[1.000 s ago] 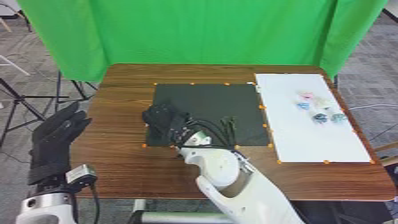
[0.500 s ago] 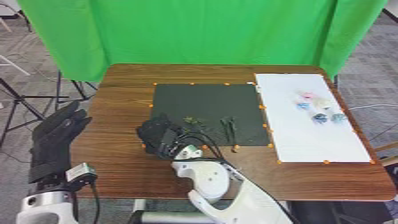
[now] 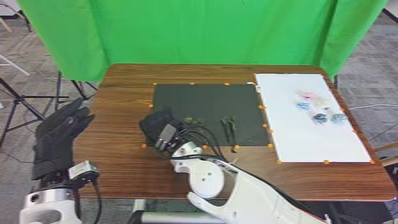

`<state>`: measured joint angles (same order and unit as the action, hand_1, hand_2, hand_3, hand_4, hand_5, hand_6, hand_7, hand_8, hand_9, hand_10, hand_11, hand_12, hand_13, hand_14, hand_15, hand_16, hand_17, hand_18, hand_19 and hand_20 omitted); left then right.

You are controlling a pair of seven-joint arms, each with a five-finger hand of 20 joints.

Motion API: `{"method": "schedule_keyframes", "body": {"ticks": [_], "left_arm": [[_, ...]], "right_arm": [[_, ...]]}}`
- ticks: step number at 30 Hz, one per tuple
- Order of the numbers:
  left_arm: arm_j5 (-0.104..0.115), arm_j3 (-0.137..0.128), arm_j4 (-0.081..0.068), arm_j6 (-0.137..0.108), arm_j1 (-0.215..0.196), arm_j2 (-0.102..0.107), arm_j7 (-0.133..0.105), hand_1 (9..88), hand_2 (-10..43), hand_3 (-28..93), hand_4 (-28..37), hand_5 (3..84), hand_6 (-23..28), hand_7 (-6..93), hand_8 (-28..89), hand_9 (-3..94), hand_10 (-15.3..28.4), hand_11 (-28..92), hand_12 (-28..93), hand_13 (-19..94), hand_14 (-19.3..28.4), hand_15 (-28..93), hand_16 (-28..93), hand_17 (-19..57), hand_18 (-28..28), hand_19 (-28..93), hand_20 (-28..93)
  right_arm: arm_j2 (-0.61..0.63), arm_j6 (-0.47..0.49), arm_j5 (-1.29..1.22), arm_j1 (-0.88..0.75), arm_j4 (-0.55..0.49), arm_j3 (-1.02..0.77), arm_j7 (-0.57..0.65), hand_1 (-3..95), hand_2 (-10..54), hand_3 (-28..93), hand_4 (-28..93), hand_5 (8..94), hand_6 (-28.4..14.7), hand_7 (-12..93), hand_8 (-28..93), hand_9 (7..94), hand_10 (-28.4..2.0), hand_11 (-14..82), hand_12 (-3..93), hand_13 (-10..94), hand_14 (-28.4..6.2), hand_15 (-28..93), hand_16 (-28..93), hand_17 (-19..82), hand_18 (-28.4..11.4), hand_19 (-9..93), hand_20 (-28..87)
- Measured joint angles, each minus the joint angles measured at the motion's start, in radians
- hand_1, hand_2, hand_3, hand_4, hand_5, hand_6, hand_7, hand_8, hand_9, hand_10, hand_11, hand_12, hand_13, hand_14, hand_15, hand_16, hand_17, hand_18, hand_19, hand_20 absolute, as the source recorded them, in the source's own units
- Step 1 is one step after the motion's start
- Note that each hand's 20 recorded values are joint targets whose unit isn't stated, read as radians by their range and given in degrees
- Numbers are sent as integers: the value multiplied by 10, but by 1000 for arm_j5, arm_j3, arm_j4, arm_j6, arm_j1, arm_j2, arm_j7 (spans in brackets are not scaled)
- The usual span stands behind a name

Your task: Arrange flowers

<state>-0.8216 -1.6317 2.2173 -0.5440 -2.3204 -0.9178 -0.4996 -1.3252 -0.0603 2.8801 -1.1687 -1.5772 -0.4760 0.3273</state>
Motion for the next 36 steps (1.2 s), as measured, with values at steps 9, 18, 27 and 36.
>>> {"method": "schedule_keyframes", "body": {"ticks": [9,18,27,36], "left_arm": [[4,11,-2,0,6,13,-1,258,62,837,-189,402,106,158,-111,342,198,360,56,230,265,631,-174,-91,210,595,14],[4,11,-2,0,6,15,0,260,58,836,-188,402,106,158,-111,342,199,362,57,231,265,631,-174,-92,210,594,14],[7,10,-1,-1,5,18,-1,261,55,835,-187,402,106,159,-111,342,199,362,56,231,266,631,-174,-92,210,594,14],[16,-53,24,-14,-70,16,-10,259,56,836,-190,402,105,160,-111,342,199,362,57,231,266,631,-174,-92,211,593,15]], "right_arm": [[11,48,-4,36,0,37,77,442,-95,798,-283,692,-58,228,41,730,-133,309,298,711,-80,716,184,350,-207,929,-63],[2,158,5,18,-27,-7,57,412,-95,828,-281,658,-79,225,-100,654,-177,388,235,654,-103,748,172,310,-220,921,-69],[1,182,0,17,-43,-2,58,401,-95,830,-280,649,-88,215,-98,629,-190,399,213,633,-112,754,164,291,-228,914,-65],[64,236,-155,129,-128,130,132,384,-95,828,-264,606,-91,194,-99,592,-201,354,198,610,-120,756,158,276,-229,897,-62]]}}
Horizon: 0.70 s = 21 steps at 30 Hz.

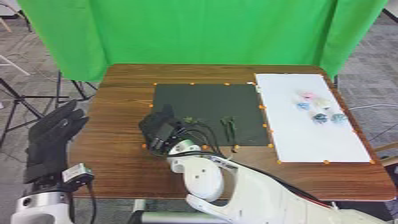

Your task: Arrange flowers

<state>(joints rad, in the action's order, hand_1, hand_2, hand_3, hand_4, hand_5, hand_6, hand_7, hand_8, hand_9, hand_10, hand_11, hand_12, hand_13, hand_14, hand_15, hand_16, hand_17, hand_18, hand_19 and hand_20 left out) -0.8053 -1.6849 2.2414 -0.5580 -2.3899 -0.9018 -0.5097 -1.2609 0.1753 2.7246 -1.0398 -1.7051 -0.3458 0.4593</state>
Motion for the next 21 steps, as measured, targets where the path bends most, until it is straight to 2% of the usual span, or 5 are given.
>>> {"method": "schedule_keyframes", "body": {"ticks": [3,7,12,21], "left_arm": [[1,-12,11,-11,-37,-2,-5,258,57,837,-191,402,105,160,-112,343,199,362,57,231,265,631,-174,-92,211,593,15],[-2,-17,20,-19,-62,-11,-4,257,57,838,-190,402,105,160,-111,343,199,362,57,231,265,631,-173,-92,211,593,15],[-8,-19,29,-23,-71,-25,1,259,59,835,-192,402,106,160,-111,344,199,360,56,231,265,630,-174,-92,211,593,15],[-13,-12,38,-31,-76,-26,6,258,58,837,-190,402,106,160,-111,343,200,360,57,231,265,630,-174,-92,210,593,16]], "right_arm": [[31,63,-33,18,-63,-40,-34,381,-95,830,-259,597,-91,186,-98,584,-201,344,198,605,-121,754,156,272,-228,891,-62],[66,122,-20,20,-122,-139,-110,374,-87,830,-255,588,-91,180,-96,577,-201,332,196,600,-122,752,153,265,-227,884,-60],[116,134,-46,28,-164,-189,-121,366,-77,832,-251,581,-89,179,-94,575,-200,312,192,598,-121,752,150,265,-225,879,-52],[227,131,-149,28,-206,-261,-112,354,-67,840,-248,562,-89,170,-95,561,-200,261,181,595,-120,751,148,266,-220,869,-43]]}}
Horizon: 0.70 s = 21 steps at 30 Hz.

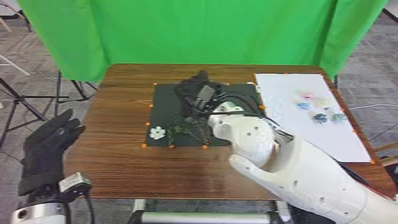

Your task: Arrange flowers

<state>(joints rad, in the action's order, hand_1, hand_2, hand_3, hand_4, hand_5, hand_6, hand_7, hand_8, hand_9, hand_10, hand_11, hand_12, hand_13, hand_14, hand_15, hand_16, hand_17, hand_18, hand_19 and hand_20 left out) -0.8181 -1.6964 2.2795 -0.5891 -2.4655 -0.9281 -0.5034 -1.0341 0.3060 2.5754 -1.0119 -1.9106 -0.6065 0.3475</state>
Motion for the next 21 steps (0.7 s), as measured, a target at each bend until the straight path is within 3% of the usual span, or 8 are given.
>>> {"method": "schedule_keyframes", "body": {"ticks": [21], "left_arm": [[-7,21,3,-1,-4,-19,3,258,58,838,-191,403,106,159,-111,344,199,362,56,231,265,631,-173,-92,210,592,17]], "right_arm": [[259,27,-200,-208,107,-373,210,319,-43,848,-246,533,-101,157,-89,522,-212,220,178,580,-126,756,141,268,-219,864,-35]]}}
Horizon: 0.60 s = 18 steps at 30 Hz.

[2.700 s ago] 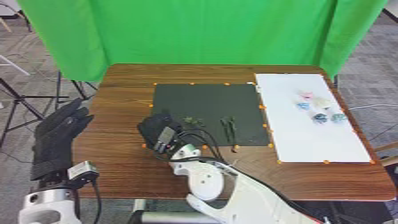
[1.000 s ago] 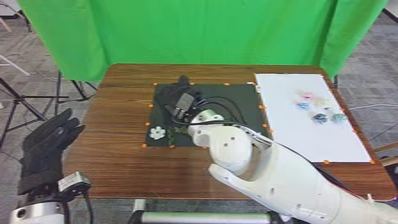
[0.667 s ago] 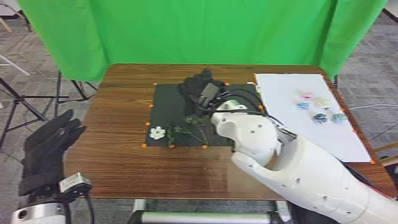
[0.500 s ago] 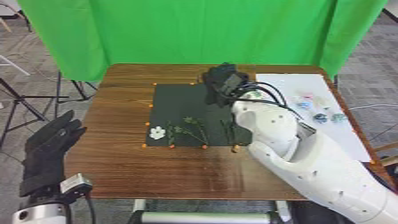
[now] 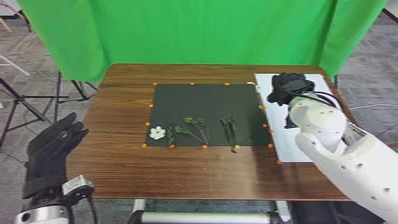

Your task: Arrange flowers

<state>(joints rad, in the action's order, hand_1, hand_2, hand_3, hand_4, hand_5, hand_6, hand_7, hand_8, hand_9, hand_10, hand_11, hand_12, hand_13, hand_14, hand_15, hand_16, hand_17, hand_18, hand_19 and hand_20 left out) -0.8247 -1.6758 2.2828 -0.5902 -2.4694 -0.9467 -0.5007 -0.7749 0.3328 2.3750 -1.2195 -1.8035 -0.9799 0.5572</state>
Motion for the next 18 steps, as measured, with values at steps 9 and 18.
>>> {"method": "schedule_keyframes", "body": {"ticks": [9,18], "left_arm": [[1,10,-1,-1,3,0,-7,259,59,837,-191,403,106,158,-111,344,199,361,57,231,266,630,-174,-91,210,593,17],[1,11,-1,-1,6,0,-9,259,60,836,-191,403,106,158,-111,344,200,361,57,231,266,630,-174,-92,211,593,16]], "right_arm": [[61,12,-53,-68,37,-81,83,317,-44,848,-247,528,-104,156,-88,514,-217,213,178,578,-127,759,139,271,-220,868,-31],[79,28,-70,-153,32,-167,111,317,-45,847,-247,527,-105,153,-87,515,-220,210,178,581,-128,761,135,273,-223,872,-28]]}}
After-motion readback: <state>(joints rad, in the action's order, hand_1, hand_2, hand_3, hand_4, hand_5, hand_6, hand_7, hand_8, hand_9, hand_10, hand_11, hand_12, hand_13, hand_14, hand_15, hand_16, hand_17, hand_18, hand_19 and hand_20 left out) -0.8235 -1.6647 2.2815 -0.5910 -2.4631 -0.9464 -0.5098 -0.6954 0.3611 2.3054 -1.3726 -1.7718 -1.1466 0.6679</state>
